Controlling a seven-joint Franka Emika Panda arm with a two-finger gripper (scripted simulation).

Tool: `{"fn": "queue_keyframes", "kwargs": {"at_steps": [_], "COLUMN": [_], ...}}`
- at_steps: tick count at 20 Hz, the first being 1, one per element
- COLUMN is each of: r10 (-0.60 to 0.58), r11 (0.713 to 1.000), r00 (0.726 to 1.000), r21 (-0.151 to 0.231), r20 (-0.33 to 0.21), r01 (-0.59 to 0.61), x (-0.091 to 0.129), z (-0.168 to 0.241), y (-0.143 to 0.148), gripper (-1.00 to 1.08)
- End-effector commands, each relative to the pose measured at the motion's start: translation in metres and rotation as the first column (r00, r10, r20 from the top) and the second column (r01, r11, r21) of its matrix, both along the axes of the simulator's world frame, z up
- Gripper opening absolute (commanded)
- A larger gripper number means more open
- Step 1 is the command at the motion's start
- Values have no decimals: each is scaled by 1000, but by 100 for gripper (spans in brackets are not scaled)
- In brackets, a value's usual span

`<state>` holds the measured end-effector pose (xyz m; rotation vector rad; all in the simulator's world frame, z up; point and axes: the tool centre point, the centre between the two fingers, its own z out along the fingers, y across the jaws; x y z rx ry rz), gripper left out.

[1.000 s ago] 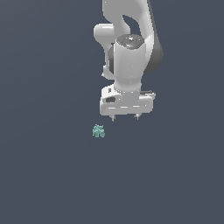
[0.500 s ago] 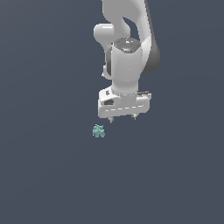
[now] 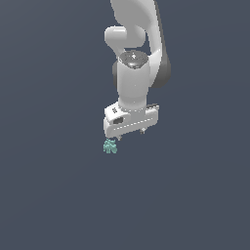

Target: Pick up the object and move it to a goal position.

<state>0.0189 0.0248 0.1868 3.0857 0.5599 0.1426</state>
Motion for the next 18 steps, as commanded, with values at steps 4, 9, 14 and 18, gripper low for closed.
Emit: {"fn": "queue_keyframes", "kwargs": {"at_steps": [4, 9, 14, 18], "r10": [137, 259, 376, 467], "r11": [990, 965, 925, 882], "r00": [991, 966, 926, 883], "r21": [-18, -29, -36, -39], "r20": [-13, -27, -41, -53], "r01": [-137, -259, -378, -469], "x": [-3, -6, -9, -12], "z": [-12, -23, -34, -42], "y": [-14, -26, -38, -47], "gripper": [100, 100, 100, 100]}}
